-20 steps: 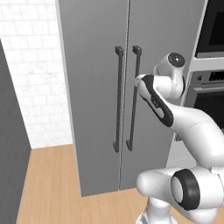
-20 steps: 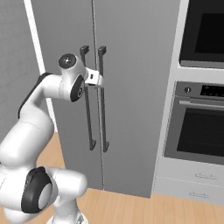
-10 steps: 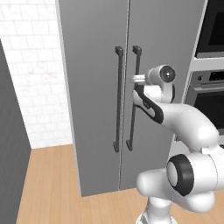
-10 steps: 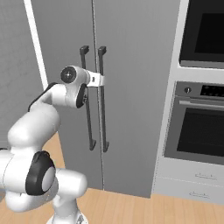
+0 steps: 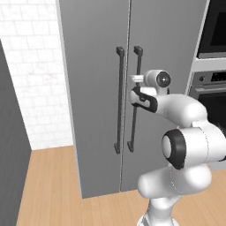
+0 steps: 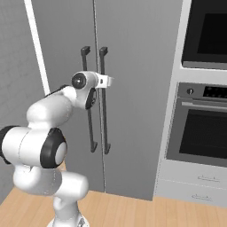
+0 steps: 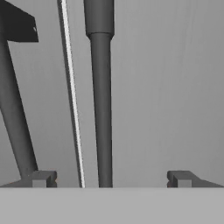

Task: Take the strawberry from the fridge and place it on top of the pancake, located on the dining counter.

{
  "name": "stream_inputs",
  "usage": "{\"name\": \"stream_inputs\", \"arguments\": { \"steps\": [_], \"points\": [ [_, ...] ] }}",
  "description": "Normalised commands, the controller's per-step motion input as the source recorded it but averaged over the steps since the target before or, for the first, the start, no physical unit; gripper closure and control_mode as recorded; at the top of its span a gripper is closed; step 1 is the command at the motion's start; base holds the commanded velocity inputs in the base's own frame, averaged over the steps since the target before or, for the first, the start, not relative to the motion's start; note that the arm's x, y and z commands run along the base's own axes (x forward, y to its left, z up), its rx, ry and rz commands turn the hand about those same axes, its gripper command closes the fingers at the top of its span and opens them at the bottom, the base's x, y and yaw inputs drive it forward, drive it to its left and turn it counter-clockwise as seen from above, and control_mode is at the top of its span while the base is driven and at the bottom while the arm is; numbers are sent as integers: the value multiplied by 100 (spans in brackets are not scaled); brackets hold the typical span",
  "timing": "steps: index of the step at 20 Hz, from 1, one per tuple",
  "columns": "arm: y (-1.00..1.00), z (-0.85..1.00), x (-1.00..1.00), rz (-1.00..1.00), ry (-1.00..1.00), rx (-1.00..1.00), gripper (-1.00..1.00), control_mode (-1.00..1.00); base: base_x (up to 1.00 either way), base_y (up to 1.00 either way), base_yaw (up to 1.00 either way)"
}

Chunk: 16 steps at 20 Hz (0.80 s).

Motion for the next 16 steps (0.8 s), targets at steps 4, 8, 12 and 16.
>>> {"name": "stream_inputs", "arguments": {
  "steps": [4,8,12,16],
  "points": [
    [0,0,59,0,0,0,-100,-100,0,0,0],
    [0,0,58,0,0,0,-100,-100,0,0,0],
    [0,0,56,0,0,0,-100,-100,0,0,0],
    [0,0,54,0,0,0,-100,-100,0,0,0]
  ]
}}
